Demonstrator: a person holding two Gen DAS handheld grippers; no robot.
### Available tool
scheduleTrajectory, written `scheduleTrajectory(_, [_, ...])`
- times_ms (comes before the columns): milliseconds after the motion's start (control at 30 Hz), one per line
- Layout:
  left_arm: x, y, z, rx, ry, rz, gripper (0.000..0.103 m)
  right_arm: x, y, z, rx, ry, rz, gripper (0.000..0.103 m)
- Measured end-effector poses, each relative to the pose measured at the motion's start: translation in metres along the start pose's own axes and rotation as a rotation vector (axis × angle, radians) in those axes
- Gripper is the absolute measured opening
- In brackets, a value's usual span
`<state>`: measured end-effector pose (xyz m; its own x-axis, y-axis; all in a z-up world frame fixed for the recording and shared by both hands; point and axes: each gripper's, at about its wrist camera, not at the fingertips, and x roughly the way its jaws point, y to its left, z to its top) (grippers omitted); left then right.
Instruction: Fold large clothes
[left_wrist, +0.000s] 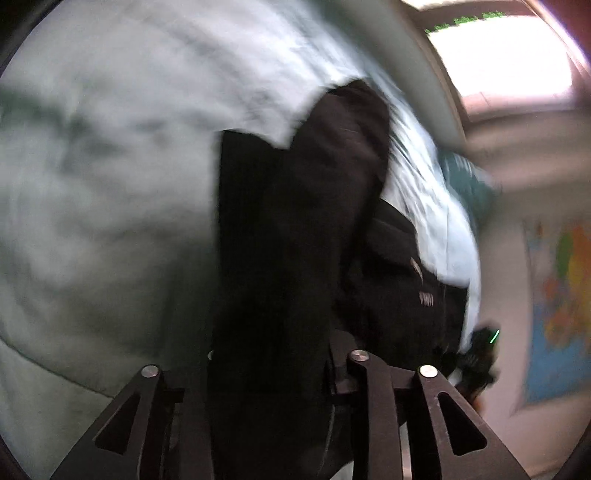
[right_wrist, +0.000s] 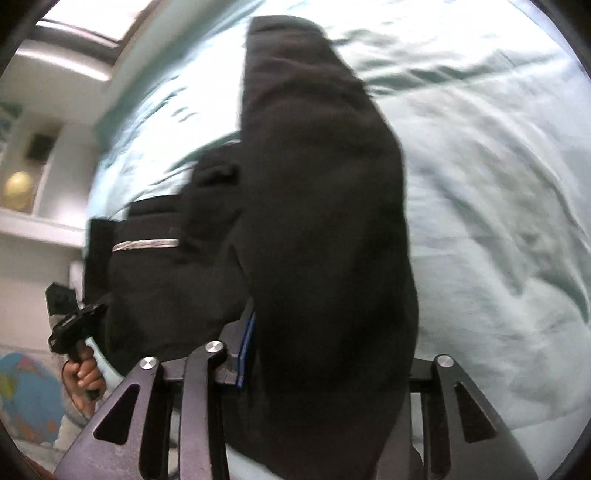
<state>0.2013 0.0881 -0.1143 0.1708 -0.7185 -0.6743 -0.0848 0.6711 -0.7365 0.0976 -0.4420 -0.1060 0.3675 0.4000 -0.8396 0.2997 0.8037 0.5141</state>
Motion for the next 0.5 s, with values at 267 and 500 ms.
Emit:
scheduleTrajectory(267, [-0.039, 0.021, 0.016, 0.025, 0.062, 0.074, 0.036, -0.059, -0.056, -0.018, 0.187, -0.071, -0.063, 0.072])
scheduleTrajectory(500, [-0.080, -0.087, -0.008, 0.394, -0.084, 0.251, 0.035, -0.112, 0.017, -0.047, -0.039, -0.171, -0.145, 0.074])
